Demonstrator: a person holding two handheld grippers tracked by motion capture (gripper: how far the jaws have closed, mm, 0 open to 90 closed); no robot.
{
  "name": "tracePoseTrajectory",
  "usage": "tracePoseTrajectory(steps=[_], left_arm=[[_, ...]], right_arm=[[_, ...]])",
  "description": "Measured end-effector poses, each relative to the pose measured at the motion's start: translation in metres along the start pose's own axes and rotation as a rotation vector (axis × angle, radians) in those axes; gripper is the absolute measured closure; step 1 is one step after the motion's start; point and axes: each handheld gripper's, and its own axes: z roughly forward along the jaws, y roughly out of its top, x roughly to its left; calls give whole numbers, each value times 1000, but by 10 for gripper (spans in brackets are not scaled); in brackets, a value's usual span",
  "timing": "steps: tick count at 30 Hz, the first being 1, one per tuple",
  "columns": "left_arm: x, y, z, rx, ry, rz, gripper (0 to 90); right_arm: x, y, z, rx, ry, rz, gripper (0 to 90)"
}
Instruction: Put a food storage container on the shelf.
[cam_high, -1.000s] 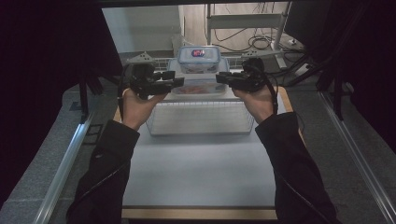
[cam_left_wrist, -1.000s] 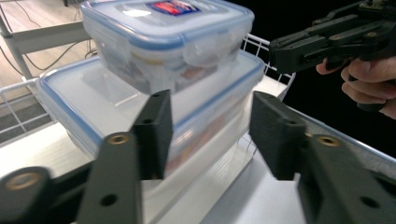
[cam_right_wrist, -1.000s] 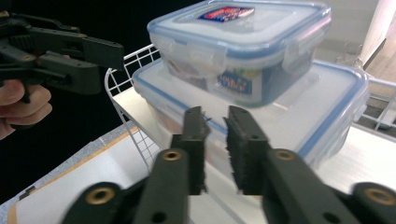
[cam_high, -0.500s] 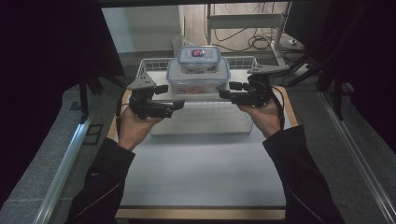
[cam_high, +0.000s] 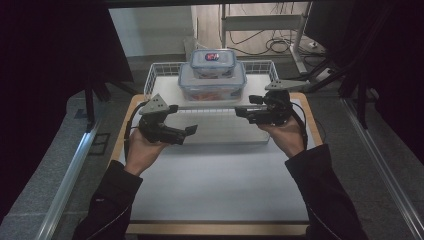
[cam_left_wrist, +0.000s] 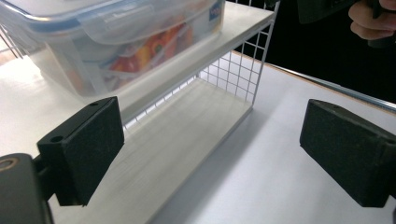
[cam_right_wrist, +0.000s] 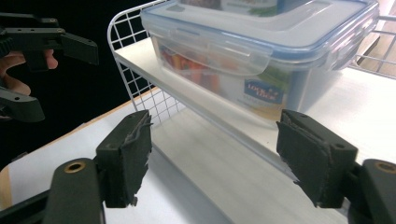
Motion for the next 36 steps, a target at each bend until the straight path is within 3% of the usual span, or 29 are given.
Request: tracePoseTrajectory(steps=[14,21,31,33,36], left_arm=[[-16,-25,1,-6,-22,-9,49],[-24,-41,1,-13,-13,-8,36],[-27,-70,5,-11,-17,-57,20],[-27,-73,6,-12,-24,-66,19],[-31,-75,8,-5,-7,-51,17]], right_arm=[[17,-16,-3,22,-9,-65,160],[20,-29,-5,33,-5,-69,127],[20,-55,-13,9,0,-47,88],[19,-59,-12,31,-5,-42,76],[19,-64,-13,31,-13,-46,66]])
